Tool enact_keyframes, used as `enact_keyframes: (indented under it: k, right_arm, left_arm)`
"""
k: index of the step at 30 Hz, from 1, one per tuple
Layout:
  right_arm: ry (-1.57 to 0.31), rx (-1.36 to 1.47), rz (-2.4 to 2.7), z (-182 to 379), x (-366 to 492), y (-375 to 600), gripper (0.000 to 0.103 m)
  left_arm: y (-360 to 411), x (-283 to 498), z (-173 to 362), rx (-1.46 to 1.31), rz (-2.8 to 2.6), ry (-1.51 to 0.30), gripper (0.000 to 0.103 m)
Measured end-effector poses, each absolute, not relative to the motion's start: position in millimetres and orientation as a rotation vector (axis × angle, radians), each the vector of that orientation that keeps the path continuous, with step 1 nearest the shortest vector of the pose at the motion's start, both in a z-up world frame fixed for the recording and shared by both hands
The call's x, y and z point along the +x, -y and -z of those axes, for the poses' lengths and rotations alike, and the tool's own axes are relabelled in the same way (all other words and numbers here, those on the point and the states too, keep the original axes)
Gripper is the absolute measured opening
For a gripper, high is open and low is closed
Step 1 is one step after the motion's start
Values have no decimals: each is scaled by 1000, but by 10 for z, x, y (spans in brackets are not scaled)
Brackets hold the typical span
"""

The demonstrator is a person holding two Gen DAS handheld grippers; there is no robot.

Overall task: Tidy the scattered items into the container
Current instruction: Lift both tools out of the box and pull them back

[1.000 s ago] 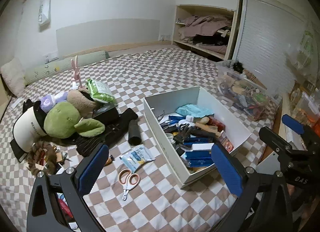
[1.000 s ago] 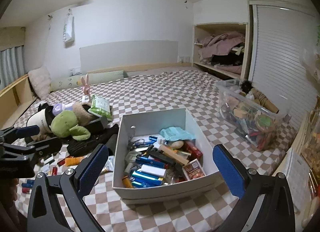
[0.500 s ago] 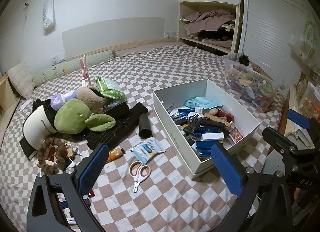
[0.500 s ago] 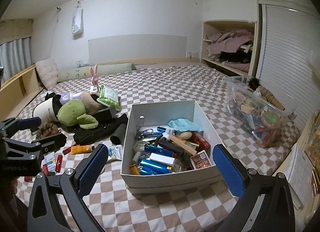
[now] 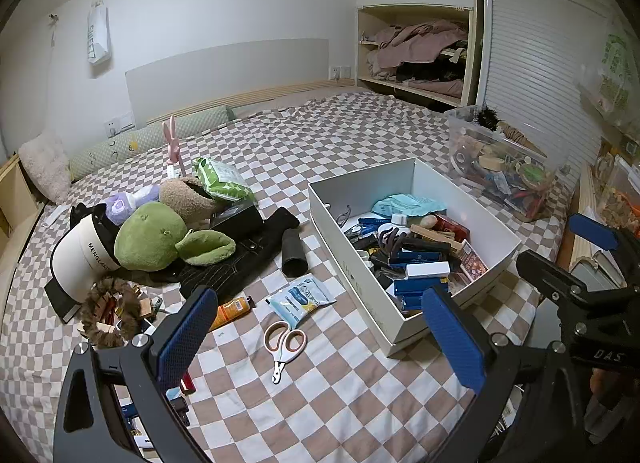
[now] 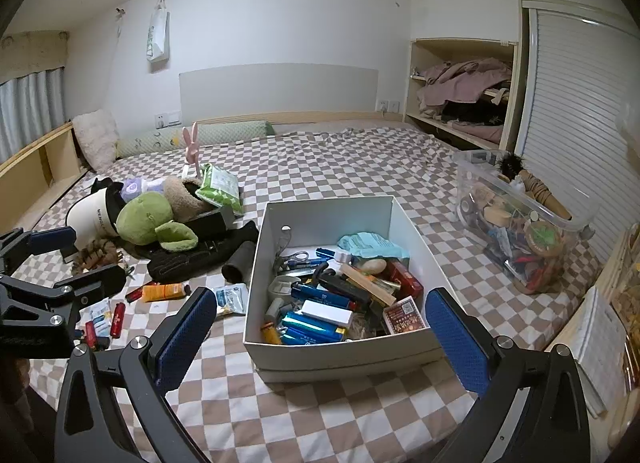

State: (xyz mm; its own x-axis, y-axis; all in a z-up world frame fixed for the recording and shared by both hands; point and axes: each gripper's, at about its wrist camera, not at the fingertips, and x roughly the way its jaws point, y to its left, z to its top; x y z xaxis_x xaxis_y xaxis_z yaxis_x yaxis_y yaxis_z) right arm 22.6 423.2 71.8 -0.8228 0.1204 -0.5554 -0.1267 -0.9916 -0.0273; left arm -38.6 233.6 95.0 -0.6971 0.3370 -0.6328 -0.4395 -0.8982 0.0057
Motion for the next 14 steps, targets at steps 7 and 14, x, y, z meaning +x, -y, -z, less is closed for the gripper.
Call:
enact_keyframes:
  k: [7,14]
  right_arm:
    - [-16,-883,-2881,-711,223,-4225,103]
    - [-12,-893,-2883,-715,200,-4225,103]
  left_arm:
    - [-2371,-347,-960,-895,-2572,-220,103]
    - [-2379,-342,-947,-894,-2573,-230,103]
